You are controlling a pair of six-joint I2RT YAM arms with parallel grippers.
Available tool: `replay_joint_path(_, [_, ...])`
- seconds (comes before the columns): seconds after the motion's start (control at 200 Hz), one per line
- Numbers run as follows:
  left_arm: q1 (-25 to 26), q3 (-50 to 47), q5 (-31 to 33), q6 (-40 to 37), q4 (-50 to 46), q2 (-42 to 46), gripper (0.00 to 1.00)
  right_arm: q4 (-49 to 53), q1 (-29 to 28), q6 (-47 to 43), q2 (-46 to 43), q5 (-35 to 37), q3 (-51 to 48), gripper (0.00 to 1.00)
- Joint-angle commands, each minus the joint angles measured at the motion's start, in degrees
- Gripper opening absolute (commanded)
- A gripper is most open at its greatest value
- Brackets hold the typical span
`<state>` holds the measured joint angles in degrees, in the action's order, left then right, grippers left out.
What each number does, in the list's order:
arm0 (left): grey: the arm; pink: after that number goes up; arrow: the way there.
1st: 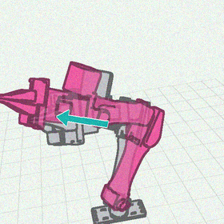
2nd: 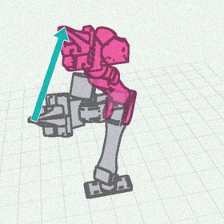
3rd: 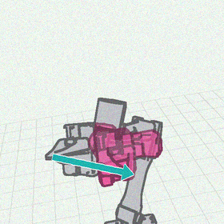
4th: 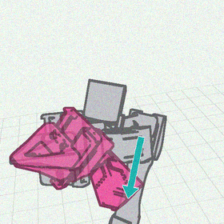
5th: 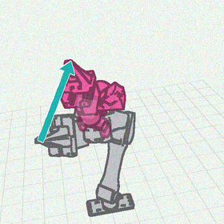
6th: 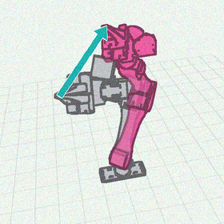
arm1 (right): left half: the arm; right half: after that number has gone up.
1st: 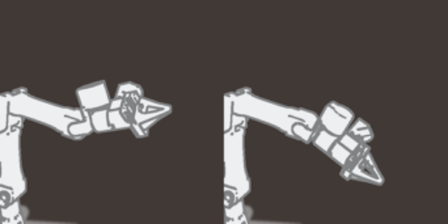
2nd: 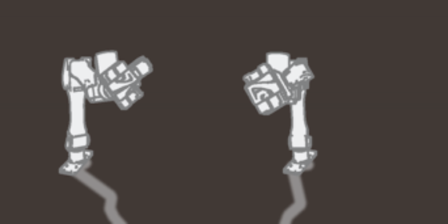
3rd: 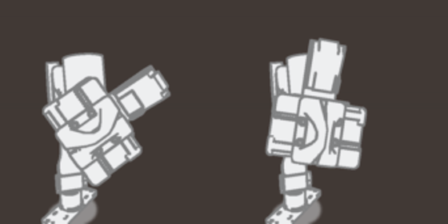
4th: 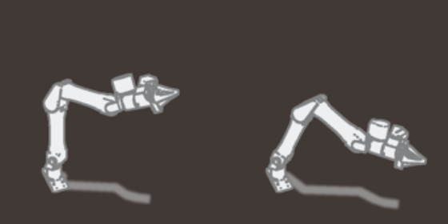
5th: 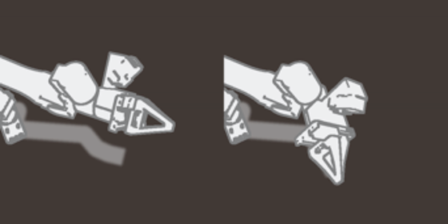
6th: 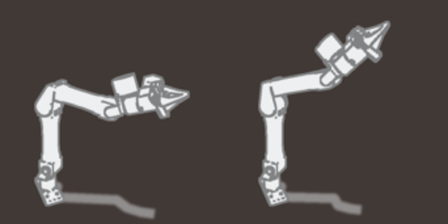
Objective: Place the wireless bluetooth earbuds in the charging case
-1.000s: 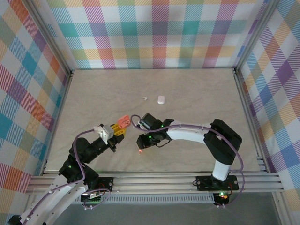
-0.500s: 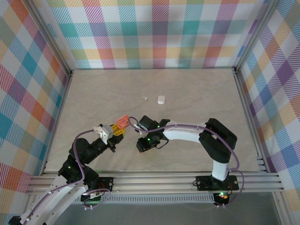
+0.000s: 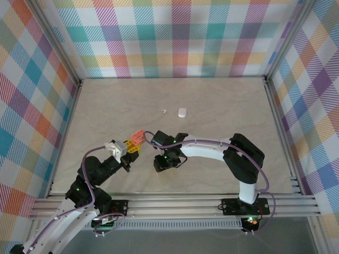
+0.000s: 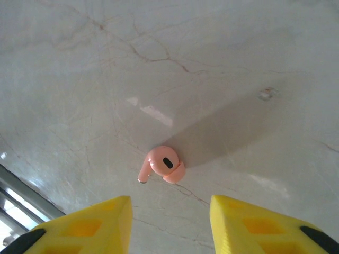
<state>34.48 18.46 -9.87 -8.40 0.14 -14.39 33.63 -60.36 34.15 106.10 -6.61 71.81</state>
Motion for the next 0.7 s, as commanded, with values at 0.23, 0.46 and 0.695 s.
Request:
replay_joint_path(0.23, [0.5, 1.2, 3.3, 1.5, 0.4, 1.2, 0.0, -1.7, -0.4, 22.7, -3.8, -1.0, -3.9, 0.43])
replay_joint_path(0.46, [0.5, 1.4, 7.2, 4.7, -0.5, 3.1, 0.0, -6.3, -1.6, 31.3, -4.1, 3.5, -7.3, 0.32])
replay_joint_path(0.695, [0.5, 1.1, 7.8, 5.4, -3.4, 5.8, 0.0, -7.5, -3.5, 33.9, -2.1, 5.4, -5.2, 0.37])
